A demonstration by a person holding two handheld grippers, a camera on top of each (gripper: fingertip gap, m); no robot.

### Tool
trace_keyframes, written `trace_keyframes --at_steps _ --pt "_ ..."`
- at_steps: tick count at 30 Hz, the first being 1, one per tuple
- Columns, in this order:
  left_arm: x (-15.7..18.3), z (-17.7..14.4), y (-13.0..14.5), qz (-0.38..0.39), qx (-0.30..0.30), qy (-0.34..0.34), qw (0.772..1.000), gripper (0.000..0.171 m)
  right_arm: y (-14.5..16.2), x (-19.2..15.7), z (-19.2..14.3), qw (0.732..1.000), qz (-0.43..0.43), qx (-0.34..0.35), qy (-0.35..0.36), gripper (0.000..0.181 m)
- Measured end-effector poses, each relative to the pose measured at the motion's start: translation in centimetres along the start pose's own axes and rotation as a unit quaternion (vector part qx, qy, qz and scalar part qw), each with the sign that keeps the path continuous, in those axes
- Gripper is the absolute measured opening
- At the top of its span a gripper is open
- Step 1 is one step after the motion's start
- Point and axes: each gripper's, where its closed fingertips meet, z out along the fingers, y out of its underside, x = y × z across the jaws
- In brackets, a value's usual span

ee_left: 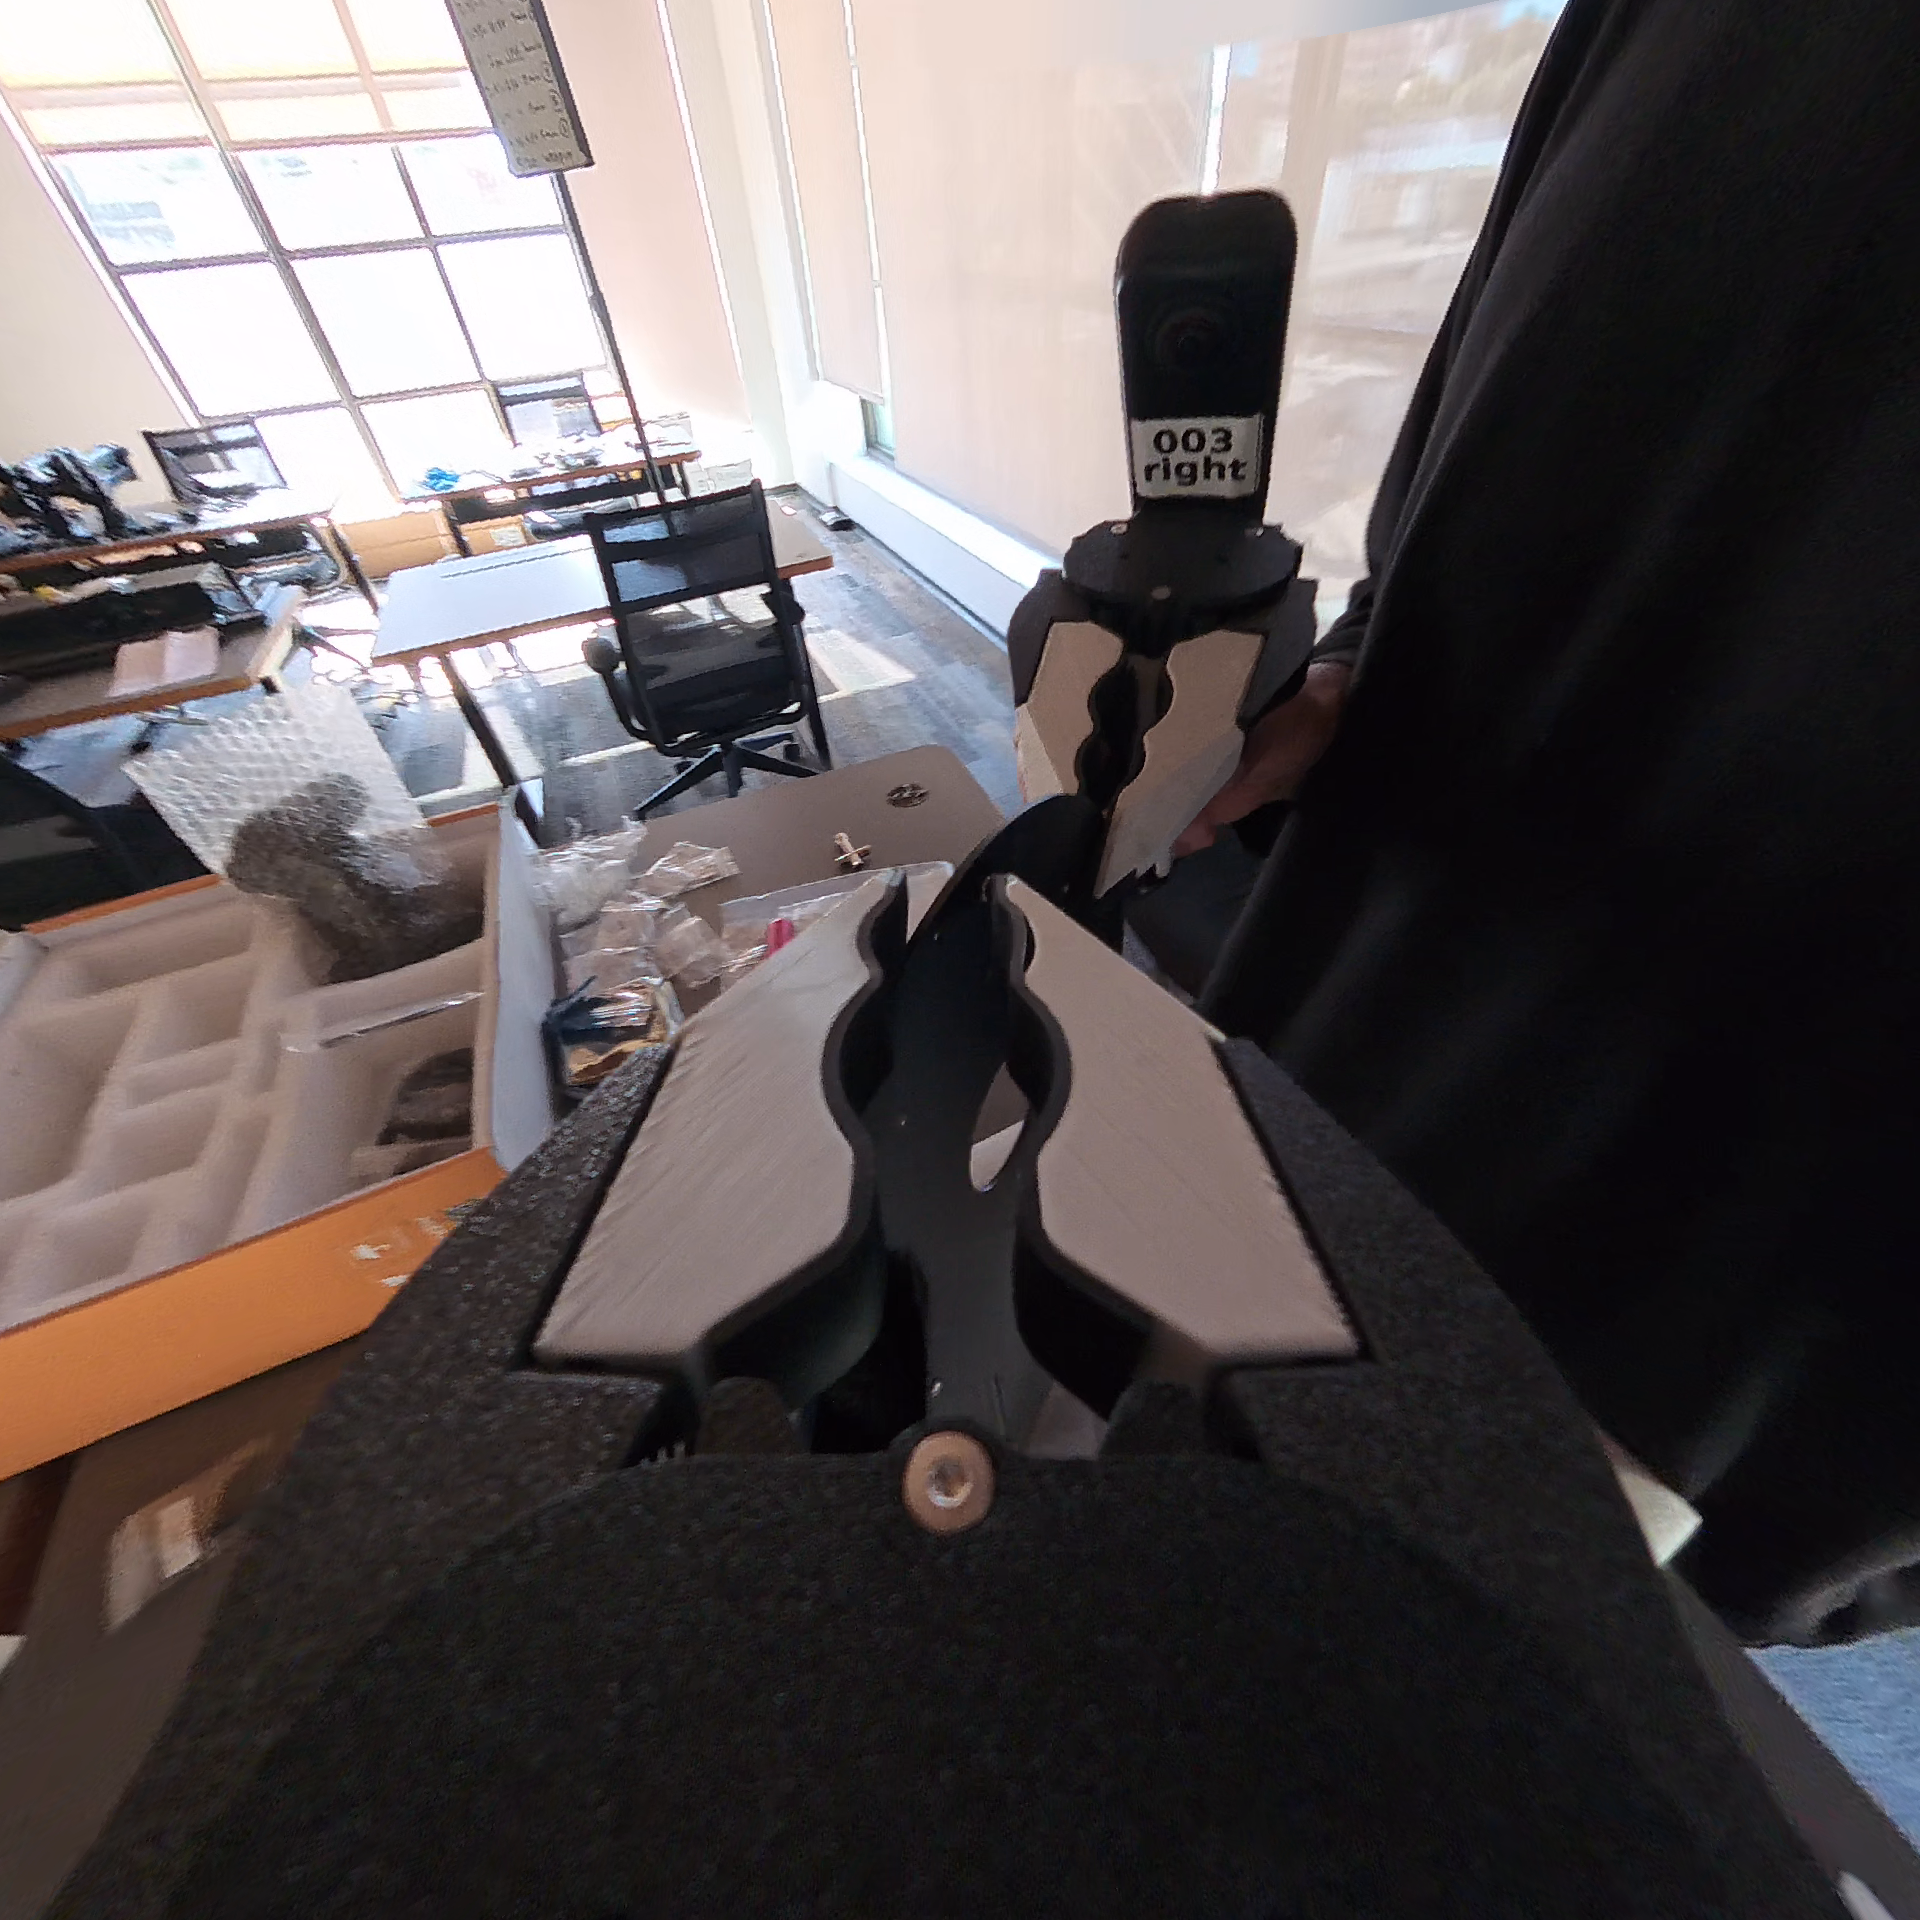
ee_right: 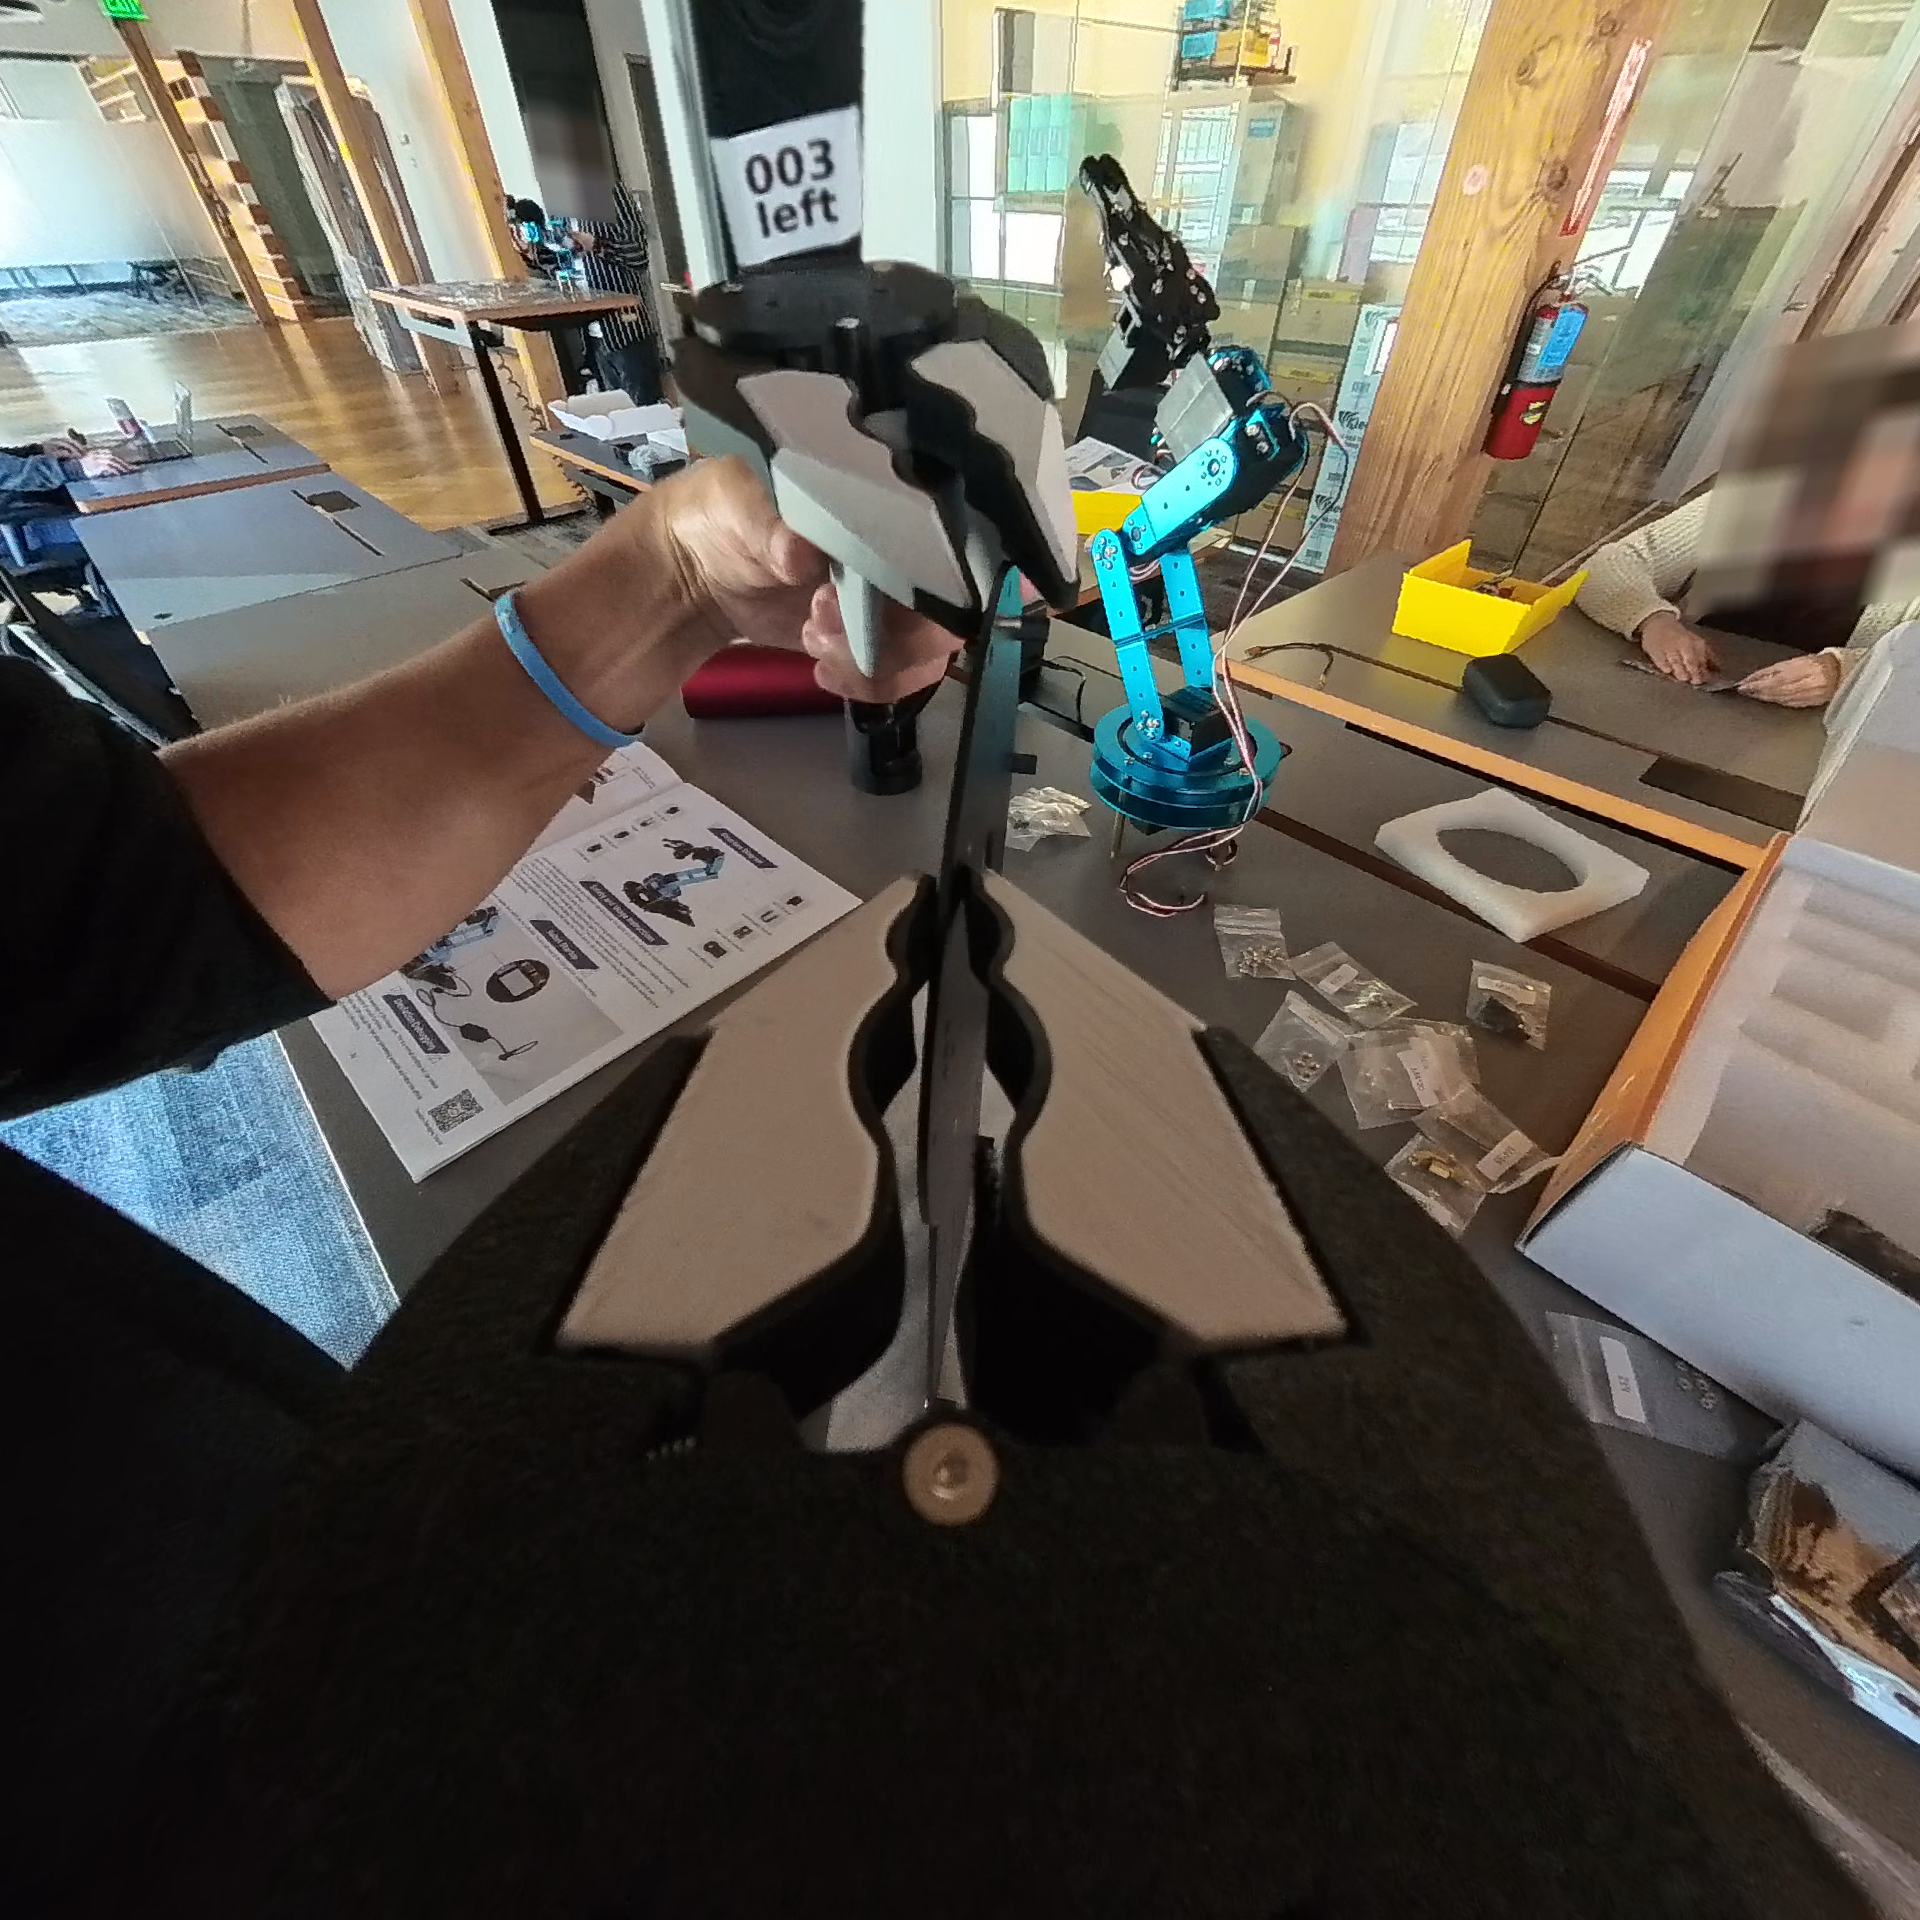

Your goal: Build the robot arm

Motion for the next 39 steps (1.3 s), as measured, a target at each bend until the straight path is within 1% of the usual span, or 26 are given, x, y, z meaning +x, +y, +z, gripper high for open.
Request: trace_keyframes --at_steps 1,4,9,12,16,17,18,20,21,22,23,24,25,26,27,29,31,32,36,39 --pt "-0.1 0.0 0.0 0.006 -0.003 -0.003 1.0 0.016 0.0 0.1 0.0 1.0 -0.001 -0.001 0.001 0.004" --pt "0.0 0.1 0.0 0.015 -0.013 -0.009 1.0 0.016 0.1 0.0 -0.1 1.0 -0.008 -0.004 -0.001 0.003" --pt "0.5 0.0 -0.1 0.021 -0.008 -0.008 1.0 0.016 0.2 -0.5 -0.1 0.999 0.007 -0.001 -0.032 0.006" --pt "0.7 -0.1 -0.1 0.017 -0.001 -0.007 1.0 0.015 0.3 -0.6 -0.3 0.999 0.013 -0.001 -0.049 0.015" --pt "0.9 -0.3 -0.1 0.012 0.004 -0.005 1.0 0.015 -0.5 -1.0 -2.3 0.993 0.035 0.031 -0.109 0.022" --pt "0.9 -0.3 -0.1 0.011 0.004 -0.004 1.0 0.018 -0.5 -0.5 -3.2 0.991 0.041 0.038 -0.118 0.022" --pt "1.0 -0.3 -0.1 0.01 0.004 -0.004 1.0 0.016 0.1 0.6 -4.2 0.992 0.039 0.031 -0.118 0.022" --pt "1.1 -0.4 -0.1 0.009 0.002 -0.004 1.0 0.018 2.8 5.1 -6.5 0.997 0.035 -0.011 -0.071 0.021" --pt "1.2 -0.4 -0.1 0.009 0.002 -0.003 1.0 0.015 5.2 8.0 -7.9 0.997 0.035 -0.053 -0.042 0.022" --pt "1.3 -0.4 -0.1 0.01 0.003 -0.004 1.0 0.015 8.4 11.2 -9.5 0.994 0.034 -0.108 -0.001 0.021" --pt "1.3 -0.4 -0.1 0.01 0.003 -0.005 1.0 0.017 12.1 13.8 -11.3 0.985 0.035 -0.17 0.024 0.02" --pt "1.3 -0.5 -0.1 0.011 0.004 -0.006 1.0 0.017 15.4 15.2 -12.9 0.974 0.045 -0.22 0.027 0.018" --pt "1.4 -0.5 -0.1 0.01 0.006 -0.006 1.0 0.015 18.2 16.3 -14.1 0.964 0.054 -0.257 0.034 0.017" --pt "1.4 -0.5 -0.1 0.01 0.007 -0.005 1.0 0.018 20.7 16.4 -14.9 0.955 0.061 -0.288 0.026 0.021" --pt "1.4 -0.5 -0.1 0.009 0.008 -0.006 1.0 0.016 22.6 15.9 -15.3 0.947 0.071 -0.312 0.005 0.021" --pt "1.4 -0.5 -0.1 0.008 0.007 -0.006 1.0 0.016 25.6 15.7 -15.4 0.934 0.074 -0.349 0.002 0.022" --pt "1.4 -0.6 0.0 0.007 0.004 -0.005 1.0 0.016 27.7 16.1 -15.6 0.92 0.059 -0.387 0.014 0.022" --pt "1.4 -0.5 0.0 0.005 0.002 -0.006 1.0 0.016 28.0 16.2 -15.6 0.918 0.051 -0.392 0.017 0.022" --pt "1.3 -0.4 0.0 0.004 -0.003 -0.008 1.0 0.016 27.9 16.4 -15.8 0.922 0.07 -0.381 0.013 0.019" --pt "1.3 -0.4 0.0 0.002 -0.004 -0.01 1.0 0.016 27.9 16.2 -15.2 0.926 0.056 -0.374 0.007 0.019"
